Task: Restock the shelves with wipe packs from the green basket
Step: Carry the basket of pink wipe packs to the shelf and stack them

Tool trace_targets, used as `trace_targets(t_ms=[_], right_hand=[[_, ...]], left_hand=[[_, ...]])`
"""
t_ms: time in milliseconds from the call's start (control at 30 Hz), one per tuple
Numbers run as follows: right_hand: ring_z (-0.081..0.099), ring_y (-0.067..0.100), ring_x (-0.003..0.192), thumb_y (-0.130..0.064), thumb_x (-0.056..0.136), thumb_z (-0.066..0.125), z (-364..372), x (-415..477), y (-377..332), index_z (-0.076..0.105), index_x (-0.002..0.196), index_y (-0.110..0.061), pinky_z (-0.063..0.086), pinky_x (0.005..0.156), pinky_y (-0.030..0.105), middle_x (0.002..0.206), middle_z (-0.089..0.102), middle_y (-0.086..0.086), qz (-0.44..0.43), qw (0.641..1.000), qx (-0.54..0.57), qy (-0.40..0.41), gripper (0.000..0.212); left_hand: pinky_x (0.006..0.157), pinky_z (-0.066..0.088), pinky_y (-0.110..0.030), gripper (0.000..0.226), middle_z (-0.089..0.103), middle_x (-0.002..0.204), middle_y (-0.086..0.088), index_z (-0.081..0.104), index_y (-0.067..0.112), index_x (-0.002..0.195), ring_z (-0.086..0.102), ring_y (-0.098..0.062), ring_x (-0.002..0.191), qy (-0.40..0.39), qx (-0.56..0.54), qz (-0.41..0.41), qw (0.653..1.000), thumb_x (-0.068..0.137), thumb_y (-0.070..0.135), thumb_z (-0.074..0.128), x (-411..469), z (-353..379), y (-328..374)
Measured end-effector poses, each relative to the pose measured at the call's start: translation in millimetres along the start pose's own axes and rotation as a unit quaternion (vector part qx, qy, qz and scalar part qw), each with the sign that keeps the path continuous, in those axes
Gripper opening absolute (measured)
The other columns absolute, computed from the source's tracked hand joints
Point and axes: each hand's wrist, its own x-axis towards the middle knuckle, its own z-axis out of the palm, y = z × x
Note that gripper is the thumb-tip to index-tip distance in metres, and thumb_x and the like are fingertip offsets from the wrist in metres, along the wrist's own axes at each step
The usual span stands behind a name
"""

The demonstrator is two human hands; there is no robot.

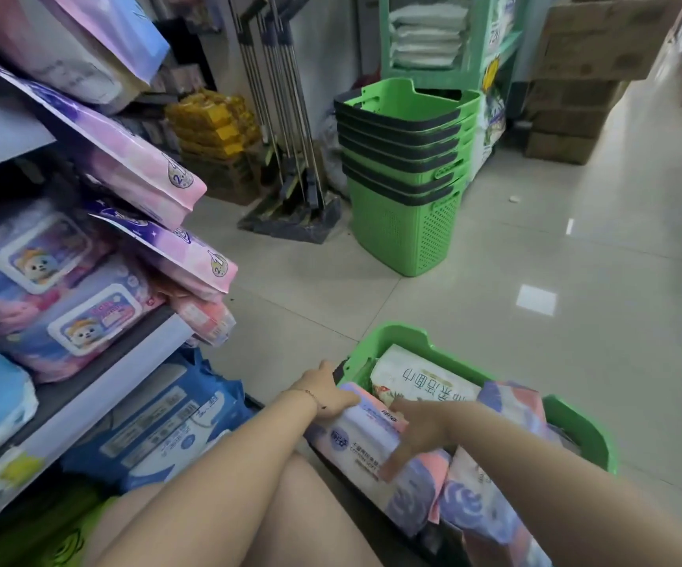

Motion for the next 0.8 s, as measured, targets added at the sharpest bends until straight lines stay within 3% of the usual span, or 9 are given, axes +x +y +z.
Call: trace_targets(t_ms=[167, 300, 333, 433, 533, 667, 800], right_hand=[[0.046, 0.025, 0.125, -0.052, 0.055, 0.083, 0, 4, -8, 0.021, 0.146, -0.019, 0.038, 0.106, 0.037, 0.143, 0.042, 0.003, -0.024, 0.998, 0.018, 0.056, 0.115], [0.057, 0.026, 0.102, -0.049, 0.052, 0.082, -24, -4, -16, 0.036, 0.131, -0.015, 0.049, 0.091, 0.037, 0.117, 0.058, 0.005, -0.058, 0.984, -0.047, 0.161, 0.098], [0.056, 0.026, 0.099, -0.05, 0.052, 0.082, -32, -7, -19, 0.039, 0.127, -0.015, 0.049, 0.089, 0.036, 0.114, 0.059, 0.005, -0.069, 0.975, -0.084, 0.192, 0.093], [0.05, 0.022, 0.095, -0.058, 0.05, 0.077, -52, -19, -34, 0.044, 0.117, -0.017, 0.044, 0.086, 0.034, 0.107, 0.054, 0.002, -0.116, 0.93, -0.205, 0.284, 0.085], [0.046, 0.018, 0.092, -0.065, 0.05, 0.067, -72, -34, -55, 0.042, 0.117, -0.021, 0.043, 0.088, 0.037, 0.103, 0.05, -0.002, -0.17, 0.876, -0.274, 0.359, 0.084], [0.044, 0.019, 0.095, -0.064, 0.051, 0.066, -95, -71, -97, 0.04, 0.122, -0.02, 0.041, 0.089, 0.039, 0.107, 0.048, -0.002, -0.236, 0.815, -0.298, 0.437, 0.087], [0.043, 0.022, 0.096, -0.06, 0.05, 0.066, -105, -108, -148, 0.04, 0.126, -0.019, 0.039, 0.085, 0.039, 0.107, 0.047, -0.001, -0.283, 0.754, -0.348, 0.48, 0.09]], left_hand=[[0.088, 0.042, -0.032, 0.072, 0.046, 0.135, -0.013, 0.036, 0.007, 0.135, 0.049, -0.029, 0.118, -0.004, -0.088, -0.037, 0.995, 0.083, 0.05, 0.059, 1, 3, -13], [0.055, 0.046, -0.024, 0.073, 0.049, 0.115, -0.009, 0.034, 0.01, 0.135, 0.054, -0.024, 0.087, -0.005, -0.208, -0.054, 0.977, 0.078, 0.045, 0.063, -2, -10, -22], [0.053, 0.046, -0.023, 0.074, 0.049, 0.113, -0.008, 0.031, 0.011, 0.136, 0.054, -0.022, 0.083, -0.001, -0.237, -0.049, 0.97, 0.078, 0.042, 0.064, -4, -16, -24], [0.062, 0.044, -0.025, 0.072, 0.049, 0.101, -0.004, 0.028, 0.014, 0.139, 0.056, -0.02, 0.078, 0.03, -0.28, -0.036, 0.959, 0.082, 0.042, 0.063, -15, -39, -32], [0.056, 0.036, -0.024, 0.067, 0.048, 0.09, 0.0, 0.032, 0.014, 0.137, 0.05, -0.02, 0.073, 0.082, -0.31, -0.022, 0.947, 0.085, 0.045, 0.061, -34, -68, -43], [0.064, 0.039, -0.027, 0.09, 0.054, 0.103, 0.001, 0.035, 0.02, 0.135, 0.051, -0.018, 0.078, 0.124, -0.352, 0.003, 0.928, 0.059, 0.061, 0.061, -78, -106, -62], [0.069, 0.05, -0.032, 0.099, 0.055, 0.12, -0.002, 0.033, 0.03, 0.127, 0.055, -0.01, 0.089, 0.193, -0.4, 0.097, 0.891, 0.041, 0.054, 0.077, -134, -143, -85]])
